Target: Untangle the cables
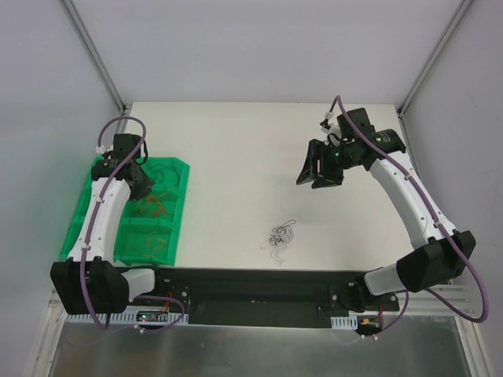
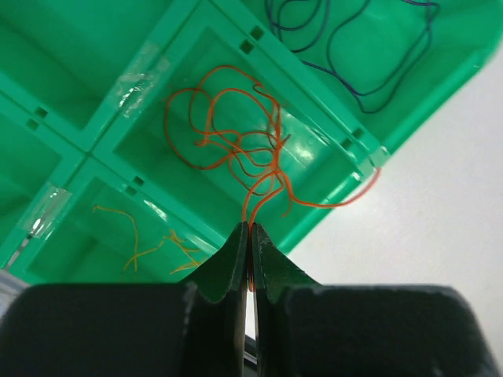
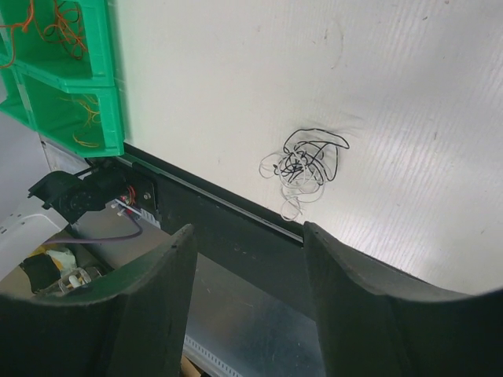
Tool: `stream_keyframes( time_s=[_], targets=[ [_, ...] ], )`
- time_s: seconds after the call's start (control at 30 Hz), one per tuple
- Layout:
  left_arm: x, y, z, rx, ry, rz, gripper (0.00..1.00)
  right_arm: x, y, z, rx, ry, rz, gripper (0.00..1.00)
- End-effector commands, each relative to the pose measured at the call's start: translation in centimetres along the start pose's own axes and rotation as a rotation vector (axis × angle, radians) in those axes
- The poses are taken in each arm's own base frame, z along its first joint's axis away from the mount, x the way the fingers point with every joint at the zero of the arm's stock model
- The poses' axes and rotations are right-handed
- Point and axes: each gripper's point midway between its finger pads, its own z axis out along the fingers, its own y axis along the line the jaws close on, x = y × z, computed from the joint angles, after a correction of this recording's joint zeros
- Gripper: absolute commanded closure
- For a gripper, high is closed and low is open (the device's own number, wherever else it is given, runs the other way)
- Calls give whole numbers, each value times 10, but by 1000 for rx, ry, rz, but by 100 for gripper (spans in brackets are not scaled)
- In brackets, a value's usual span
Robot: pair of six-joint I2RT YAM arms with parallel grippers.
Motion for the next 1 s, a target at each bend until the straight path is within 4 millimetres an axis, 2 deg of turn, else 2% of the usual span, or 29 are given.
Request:
stream_keyframes(
  time_s=[0.0,0.03,0.07,0.13,0.17,0.3,0.37,0.47,0.53,0.6,0.77,0.9,0.97],
  targets=[
    [5,28,19,-159,33,18,100,-3,-1,-2,9,5,-5,41],
    [6,31,20,-180,47,30,96,-3,-1,0,9,8,3,41],
    [8,34,20,-197,60,38,86,-3,-2,2,10,14,10,41],
    [7,39,16,-222,52,25,53,-2,-4,6,15,24,19,42],
    [6,36,12,-203,45,20,45,-1,-6,9,22,33,25,42],
    [-10,17,-7,-81,-16,-10,31,9,-21,24,60,86,46,42],
    [-16,0,-16,15,-40,-28,26,16,-30,33,82,121,55,42],
    [-19,-23,-29,147,-50,-13,26,27,-40,47,107,179,64,42],
    [-11,-47,-31,261,-9,32,29,36,-44,57,120,220,68,42],
    [5,-77,-34,411,60,70,33,43,-43,66,121,252,65,43],
    [79,-160,-57,757,258,357,35,63,-42,91,125,328,55,45],
    [144,-204,-76,894,458,580,36,83,-41,109,119,406,45,54],
    [173,-221,-83,948,548,668,36,94,-48,117,153,427,30,58]
  ],
)
